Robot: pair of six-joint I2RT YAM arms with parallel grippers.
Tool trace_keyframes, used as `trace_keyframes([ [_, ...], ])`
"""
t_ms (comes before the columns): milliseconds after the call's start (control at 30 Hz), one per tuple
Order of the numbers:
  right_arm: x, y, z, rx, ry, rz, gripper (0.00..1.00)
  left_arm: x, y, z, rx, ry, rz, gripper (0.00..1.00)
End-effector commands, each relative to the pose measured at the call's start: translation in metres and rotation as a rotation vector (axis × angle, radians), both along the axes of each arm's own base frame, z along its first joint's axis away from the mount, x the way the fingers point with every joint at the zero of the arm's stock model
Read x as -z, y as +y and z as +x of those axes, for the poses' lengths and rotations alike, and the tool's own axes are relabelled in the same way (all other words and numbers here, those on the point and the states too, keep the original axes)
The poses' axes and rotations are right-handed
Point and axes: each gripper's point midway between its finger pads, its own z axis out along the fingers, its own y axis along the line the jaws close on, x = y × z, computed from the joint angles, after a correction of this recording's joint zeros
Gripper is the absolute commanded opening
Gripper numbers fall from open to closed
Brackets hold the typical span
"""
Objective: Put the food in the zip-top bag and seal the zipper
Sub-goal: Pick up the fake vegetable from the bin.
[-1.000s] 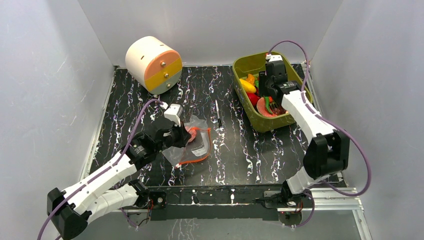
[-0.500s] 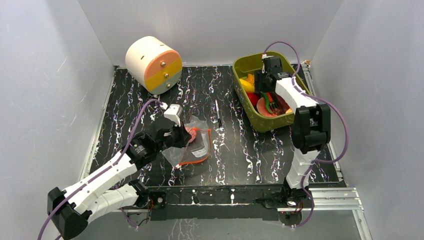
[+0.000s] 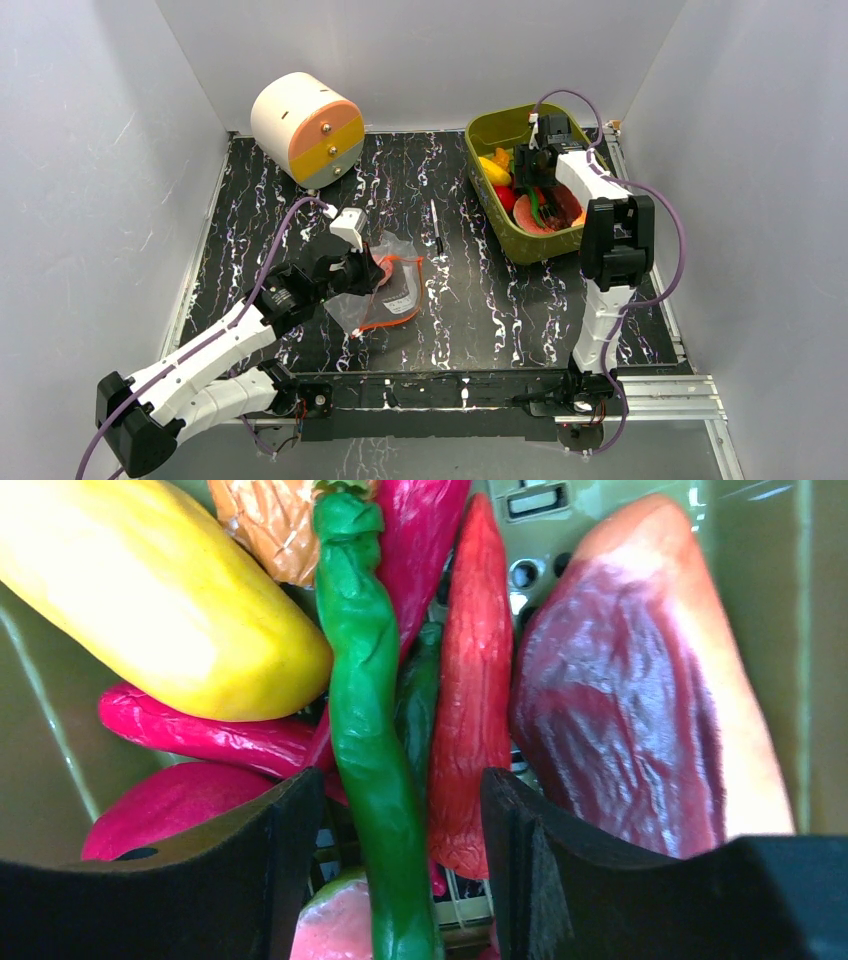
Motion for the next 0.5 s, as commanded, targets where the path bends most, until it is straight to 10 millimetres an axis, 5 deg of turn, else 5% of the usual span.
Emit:
trace_keyframes([
  [0, -0.009, 0.012, 0.01, -0.05, -0.038, 0.048, 0.54, -0.014, -0.003, 0.0, 0.004, -0.028, -0.046, 0.0],
  [467, -0.038, 0.014, 0.008, -0.028, -0.054, 0.071, 0.28, -0.011, 0.003, 0.005, -0.047, -0.017, -0.019, 0.0],
])
